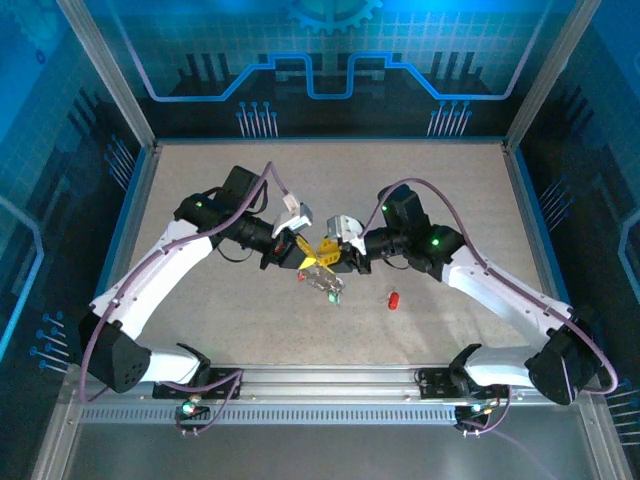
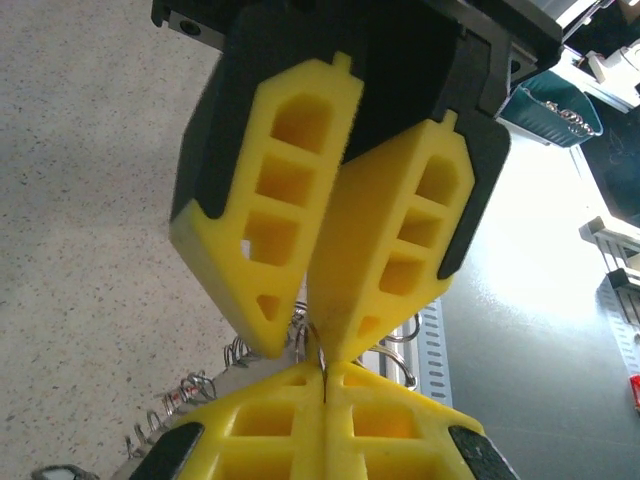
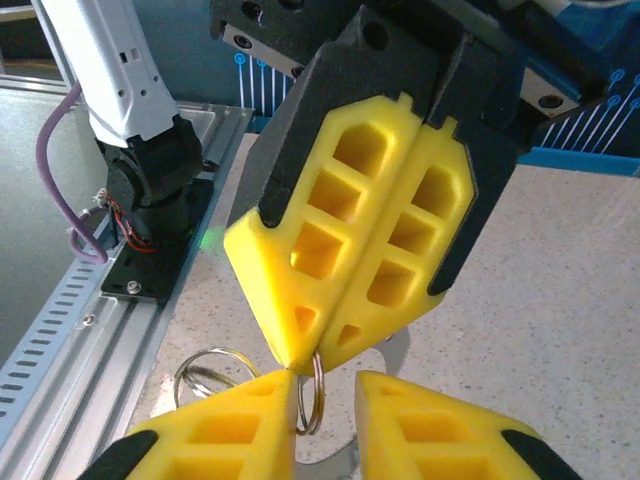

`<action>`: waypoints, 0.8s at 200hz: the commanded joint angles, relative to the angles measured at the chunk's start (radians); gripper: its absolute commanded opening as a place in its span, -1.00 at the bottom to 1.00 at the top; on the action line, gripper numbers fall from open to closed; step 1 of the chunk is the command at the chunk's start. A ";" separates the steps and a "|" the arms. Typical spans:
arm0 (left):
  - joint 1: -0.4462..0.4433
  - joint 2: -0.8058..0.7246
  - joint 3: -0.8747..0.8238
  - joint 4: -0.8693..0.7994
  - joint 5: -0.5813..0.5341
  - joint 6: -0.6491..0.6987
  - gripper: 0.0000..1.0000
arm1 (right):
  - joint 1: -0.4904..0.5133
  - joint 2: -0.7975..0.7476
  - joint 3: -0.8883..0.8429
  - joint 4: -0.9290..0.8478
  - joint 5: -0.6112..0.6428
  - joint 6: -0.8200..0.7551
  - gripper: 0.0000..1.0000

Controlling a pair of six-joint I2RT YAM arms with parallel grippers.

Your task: Put the keys on the keyring

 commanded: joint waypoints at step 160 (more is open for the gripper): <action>0.029 -0.281 -0.366 0.596 -0.142 -0.222 -0.26 | -0.062 -0.035 -0.220 0.607 -0.059 0.489 -1.00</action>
